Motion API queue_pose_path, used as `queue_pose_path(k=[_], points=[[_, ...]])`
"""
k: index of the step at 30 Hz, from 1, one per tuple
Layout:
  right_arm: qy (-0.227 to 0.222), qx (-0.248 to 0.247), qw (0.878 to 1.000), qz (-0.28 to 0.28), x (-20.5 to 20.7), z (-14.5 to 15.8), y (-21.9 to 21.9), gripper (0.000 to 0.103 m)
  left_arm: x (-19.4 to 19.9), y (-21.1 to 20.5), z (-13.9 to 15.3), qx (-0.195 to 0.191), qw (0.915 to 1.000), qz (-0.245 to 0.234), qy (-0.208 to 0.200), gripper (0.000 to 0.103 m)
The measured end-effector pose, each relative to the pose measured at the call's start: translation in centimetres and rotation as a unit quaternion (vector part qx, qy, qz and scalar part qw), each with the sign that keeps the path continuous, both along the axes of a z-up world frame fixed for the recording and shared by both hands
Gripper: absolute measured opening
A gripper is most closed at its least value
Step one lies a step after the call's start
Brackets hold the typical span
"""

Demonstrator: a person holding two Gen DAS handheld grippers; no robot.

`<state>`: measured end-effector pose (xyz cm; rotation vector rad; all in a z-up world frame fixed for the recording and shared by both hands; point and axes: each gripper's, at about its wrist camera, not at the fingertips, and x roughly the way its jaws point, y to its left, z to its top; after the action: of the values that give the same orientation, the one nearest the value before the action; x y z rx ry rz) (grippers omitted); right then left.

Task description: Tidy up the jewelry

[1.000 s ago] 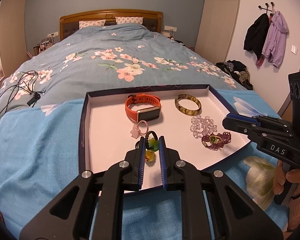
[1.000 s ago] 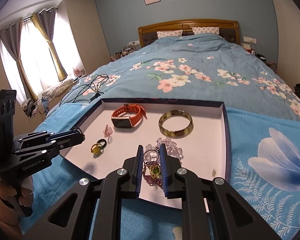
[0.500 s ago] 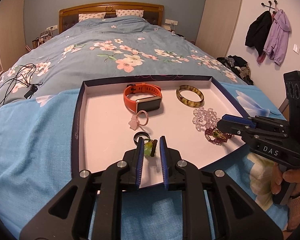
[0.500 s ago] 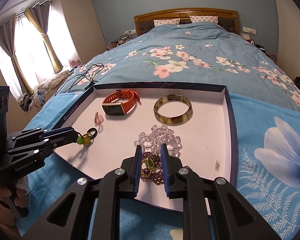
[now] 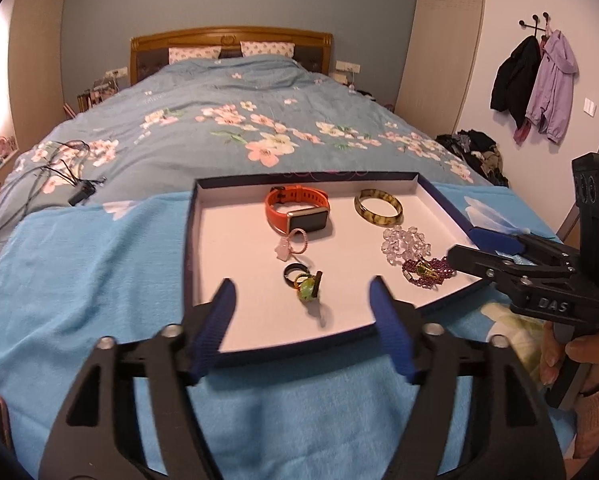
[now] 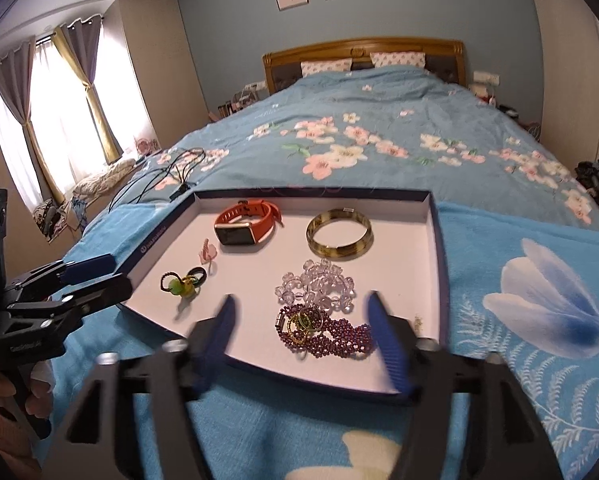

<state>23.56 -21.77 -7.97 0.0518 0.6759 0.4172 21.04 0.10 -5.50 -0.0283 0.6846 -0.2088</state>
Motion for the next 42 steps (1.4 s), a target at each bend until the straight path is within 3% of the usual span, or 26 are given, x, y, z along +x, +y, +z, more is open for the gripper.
queue_pose_path(k=[1, 2, 4, 9, 16, 22, 31, 42], points=[[-0.013, 0.0, 1.0, -0.003, -0.7, 0.3, -0.1, 0.084, -0.5, 0.1, 0.2, 0.001, 1.0, 0.002, -0.007, 0.084], [-0.021, -0.001, 1.0, -0.005, -1.2, 0.6, 0.0, 0.091, -1.1, 0.3, 0.5, 0.002, 0.9999, 0.005, -0.015, 0.098], [-0.045, -0.003, 0.999, -0.012, -2.5, 1.1, 0.1, 0.096, -2.7, 0.9, 1.1, -0.003, 0.9992, 0.013, -0.039, 0.097], [-0.084, -0.006, 0.996, -0.028, -5.4, 1.9, 0.4, 0.096, -6.1, 1.5, 2.2, -0.001, 0.9965, 0.025, -0.08, 0.097], [-0.157, 0.007, 0.986, -0.063, -10.6, 2.7, -0.4, 0.096, -11.5, 1.9, 3.3, 0.002, 0.9868, 0.048, -0.154, 0.097], [-0.197, -0.02, 0.976, -0.085, -13.7, 3.3, -0.5, 0.096, -15.6, 1.5, 3.9, -0.005, 0.9767, 0.057, -0.207, 0.097], [-0.202, -0.011, 0.975, -0.09, -14.9, 3.6, -0.7, 0.096, -18.3, 0.5, 4.5, 0.001, 0.9689, 0.075, -0.236, 0.097], [-0.221, -0.005, 0.97, -0.101, -15.8, 3.9, -1.0, 0.096, -18.9, 0.0, 4.9, 0.0, 0.9672, 0.077, -0.242, 0.097]])
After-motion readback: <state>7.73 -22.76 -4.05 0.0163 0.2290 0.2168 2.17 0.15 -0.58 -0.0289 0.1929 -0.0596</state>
